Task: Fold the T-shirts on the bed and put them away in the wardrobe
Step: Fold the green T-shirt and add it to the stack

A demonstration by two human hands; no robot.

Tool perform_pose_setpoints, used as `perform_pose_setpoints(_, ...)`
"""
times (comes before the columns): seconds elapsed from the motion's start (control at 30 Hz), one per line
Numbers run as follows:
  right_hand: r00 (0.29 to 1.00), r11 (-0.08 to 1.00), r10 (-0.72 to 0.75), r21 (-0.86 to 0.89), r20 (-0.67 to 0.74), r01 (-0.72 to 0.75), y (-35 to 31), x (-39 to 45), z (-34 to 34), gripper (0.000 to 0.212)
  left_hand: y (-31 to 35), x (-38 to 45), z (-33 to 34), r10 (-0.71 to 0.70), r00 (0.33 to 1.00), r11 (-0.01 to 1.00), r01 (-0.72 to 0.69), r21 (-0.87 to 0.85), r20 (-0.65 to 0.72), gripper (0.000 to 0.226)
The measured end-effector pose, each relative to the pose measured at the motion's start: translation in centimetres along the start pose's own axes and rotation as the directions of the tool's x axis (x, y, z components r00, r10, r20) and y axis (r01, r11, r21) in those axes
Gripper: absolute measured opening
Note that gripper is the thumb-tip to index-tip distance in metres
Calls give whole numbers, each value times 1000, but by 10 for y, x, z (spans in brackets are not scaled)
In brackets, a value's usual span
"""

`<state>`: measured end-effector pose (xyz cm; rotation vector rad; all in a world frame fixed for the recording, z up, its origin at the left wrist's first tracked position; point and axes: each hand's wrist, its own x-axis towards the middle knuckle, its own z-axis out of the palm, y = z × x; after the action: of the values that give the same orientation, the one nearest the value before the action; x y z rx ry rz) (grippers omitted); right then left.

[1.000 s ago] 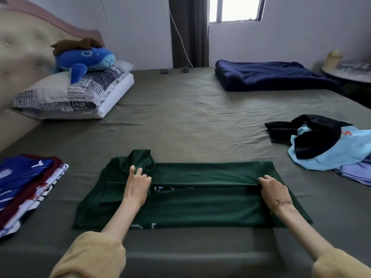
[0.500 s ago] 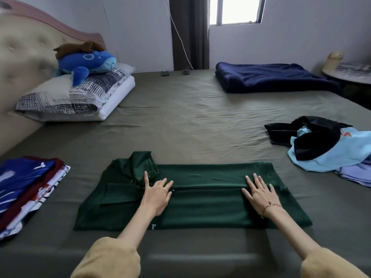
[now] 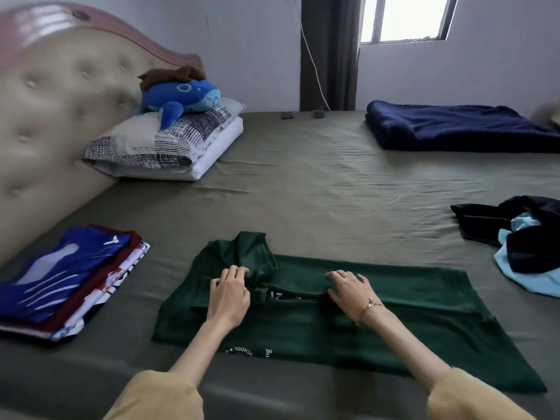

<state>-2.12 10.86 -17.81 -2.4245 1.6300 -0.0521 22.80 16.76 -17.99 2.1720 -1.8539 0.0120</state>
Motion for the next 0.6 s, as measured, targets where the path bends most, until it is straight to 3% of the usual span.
perform_pose_setpoints(0.07,999,996,-47,76,4,46,-25,18,3,41,-18,-1,0,-70,998,996,70,-47,-3,34)
perform_pose_setpoints(0.13,999,972,-31,234,34,22,-47,38,9,41,-36,-1,3,-201,979,958,206,-199,46,26)
perform_pose_setpoints(0.23,993,847,87,519,79,-115,-76,66,13,45,-58,3,5,-342,913,740,408,-535,223,17)
perform_pose_setpoints(0.3,971,735,196,635,138,-239,-92,87,15,50,-71,7,6,-334,885,632,465,-620,324,18)
perform_pose_setpoints(0.4,912,572,330,717,243,-398,-105,110,15,60,-84,16,7,-264,850,553,520,-650,456,24)
perform_pose_setpoints(0.5,879,572,359,670,314,-473,-122,133,15,67,-96,28,0,-214,788,417,608,-675,577,25)
perform_pose_setpoints(0.6,897,606,298,662,325,-441,-137,147,15,56,-104,33,-7,-148,721,258,689,-677,677,33)
